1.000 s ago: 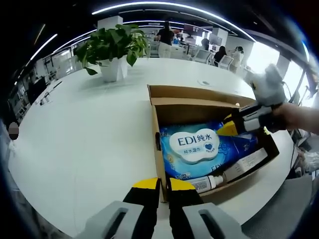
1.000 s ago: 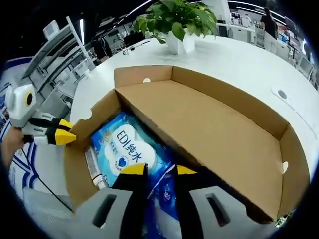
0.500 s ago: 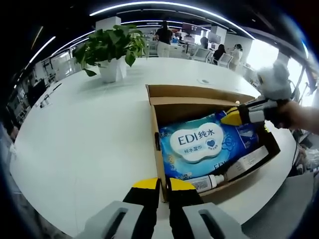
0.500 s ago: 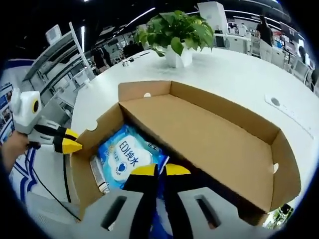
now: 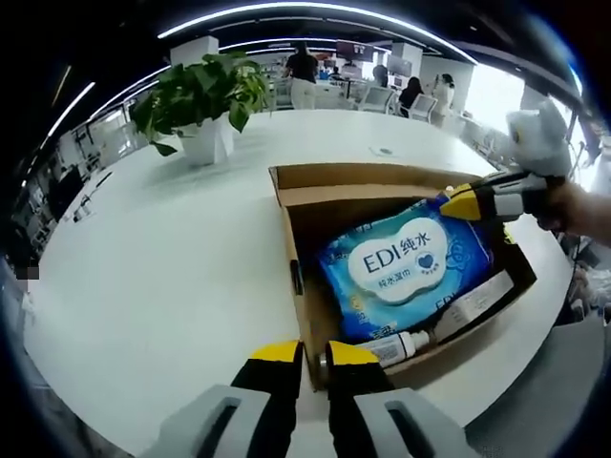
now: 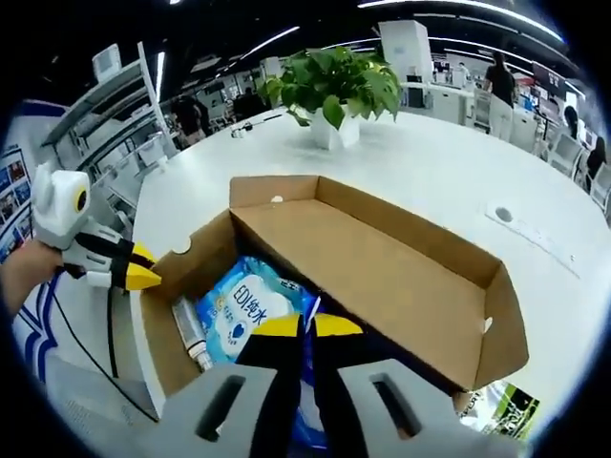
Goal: Operate the shoe box by opening the lid, removing the specified soft item, and placing it in the target area until the item is outside and the box remains undamaged.
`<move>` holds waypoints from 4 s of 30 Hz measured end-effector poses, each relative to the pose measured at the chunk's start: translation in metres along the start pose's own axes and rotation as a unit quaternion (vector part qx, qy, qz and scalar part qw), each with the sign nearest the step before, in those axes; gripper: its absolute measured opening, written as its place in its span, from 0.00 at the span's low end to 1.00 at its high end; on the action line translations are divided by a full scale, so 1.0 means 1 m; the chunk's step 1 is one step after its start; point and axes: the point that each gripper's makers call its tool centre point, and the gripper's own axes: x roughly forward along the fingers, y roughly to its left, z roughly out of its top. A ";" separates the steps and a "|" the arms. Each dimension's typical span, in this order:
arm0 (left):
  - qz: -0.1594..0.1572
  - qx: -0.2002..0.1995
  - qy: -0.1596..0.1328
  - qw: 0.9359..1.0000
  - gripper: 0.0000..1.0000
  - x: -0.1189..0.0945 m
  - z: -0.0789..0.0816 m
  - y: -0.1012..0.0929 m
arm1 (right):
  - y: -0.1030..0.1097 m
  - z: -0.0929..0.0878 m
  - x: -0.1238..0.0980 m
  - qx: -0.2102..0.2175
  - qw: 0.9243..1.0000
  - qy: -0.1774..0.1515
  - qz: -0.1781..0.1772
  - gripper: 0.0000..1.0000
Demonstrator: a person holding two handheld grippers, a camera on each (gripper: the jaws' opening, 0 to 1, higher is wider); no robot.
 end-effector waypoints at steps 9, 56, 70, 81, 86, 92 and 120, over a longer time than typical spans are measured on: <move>0.000 0.036 -0.020 0.999 0.19 -0.006 0.022 -0.013 | -0.012 -0.005 -0.017 0.009 1.000 -0.008 -0.013 0.00; -0.202 -0.038 0.076 0.976 0.00 0.057 0.017 -0.109 | -0.046 -0.024 -0.065 0.048 0.997 -0.024 -0.049 0.00; -0.210 -0.026 0.050 0.976 0.00 0.032 0.039 -0.119 | -0.048 -0.016 -0.089 0.071 0.995 -0.046 -0.053 0.00; -0.223 -0.016 0.031 0.974 0.00 0.015 0.054 -0.141 | -0.058 -0.015 -0.120 0.103 0.990 -0.069 -0.060 0.00; -0.232 -0.006 0.027 0.972 0.00 0.010 0.061 -0.158 | -0.066 -0.018 -0.135 0.119 0.988 -0.076 -0.065 0.00; -0.240 0.010 0.027 0.970 0.00 0.010 0.066 -0.178 | -0.076 -0.025 -0.152 0.133 0.985 -0.079 -0.072 0.00; -0.272 0.051 0.025 0.961 0.00 0.030 0.091 -0.254 | -0.137 -0.050 -0.210 0.169 0.975 -0.087 -0.112 0.00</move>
